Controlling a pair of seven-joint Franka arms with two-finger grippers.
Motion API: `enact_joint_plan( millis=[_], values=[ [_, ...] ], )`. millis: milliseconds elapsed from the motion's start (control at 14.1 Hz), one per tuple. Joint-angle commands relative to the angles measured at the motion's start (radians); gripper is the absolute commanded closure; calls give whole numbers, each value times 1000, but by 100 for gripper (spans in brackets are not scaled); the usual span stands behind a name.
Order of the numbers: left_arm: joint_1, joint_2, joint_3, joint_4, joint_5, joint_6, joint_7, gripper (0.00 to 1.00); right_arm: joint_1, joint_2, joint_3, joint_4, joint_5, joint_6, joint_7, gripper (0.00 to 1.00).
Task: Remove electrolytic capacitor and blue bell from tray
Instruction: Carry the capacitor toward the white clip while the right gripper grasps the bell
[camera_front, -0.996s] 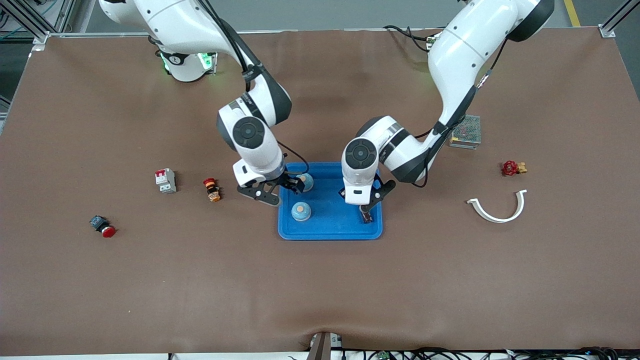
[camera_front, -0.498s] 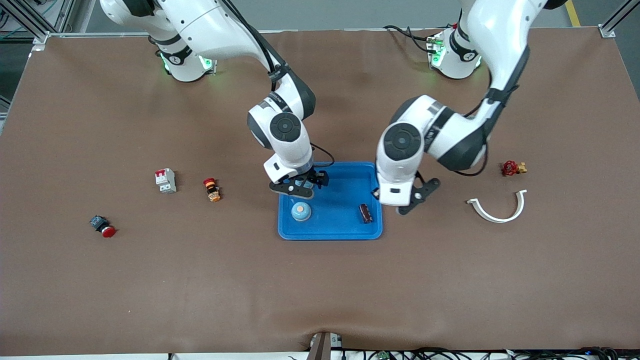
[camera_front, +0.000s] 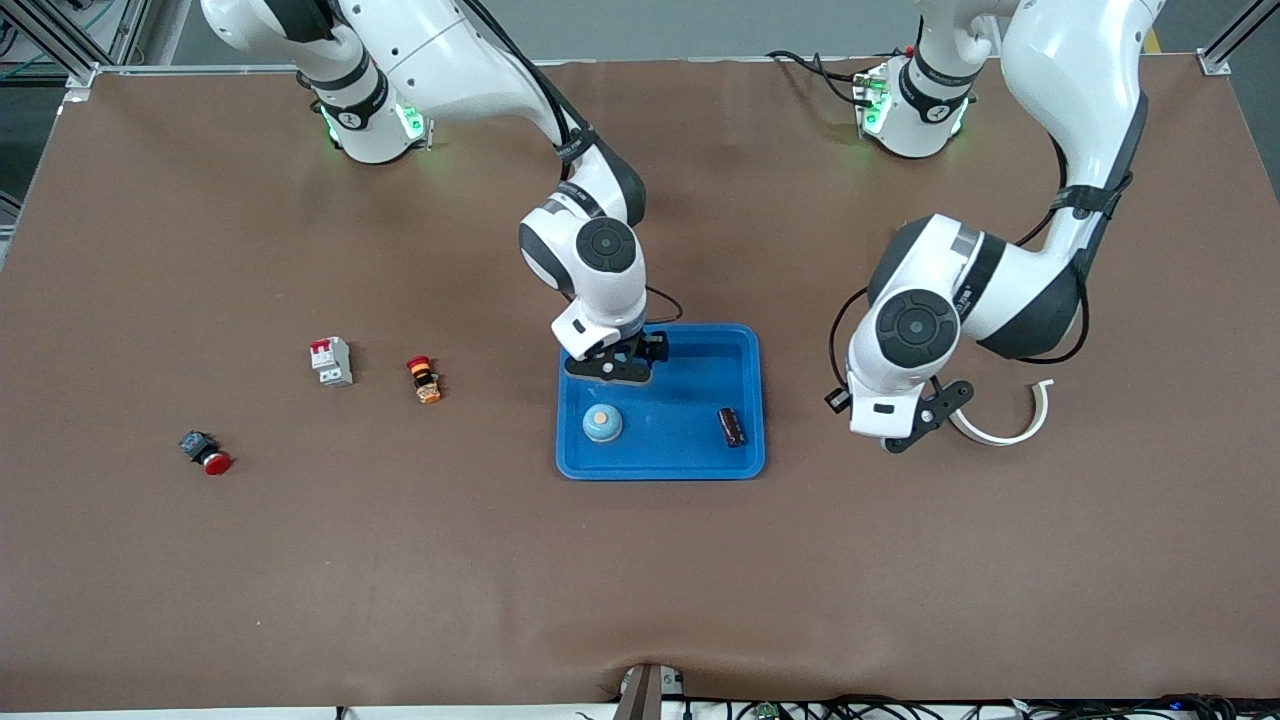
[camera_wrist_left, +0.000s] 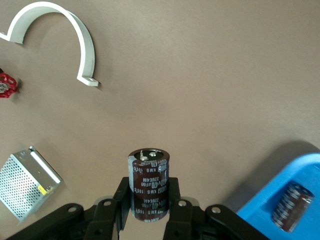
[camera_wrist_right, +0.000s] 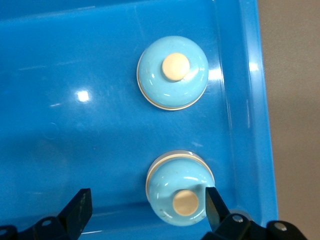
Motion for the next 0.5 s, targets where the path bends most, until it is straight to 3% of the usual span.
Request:
enact_joint_plan(
  millis=[0, 427],
  values=[
    [65, -64, -9, -76, 1, -3, 78, 100, 2, 18, -12, 20, -46, -16, -7, 0],
    [188, -103, -12, -168, 1, 9, 247, 100, -6, 34, -13, 19, -63, -15, -2, 0]
  ],
)
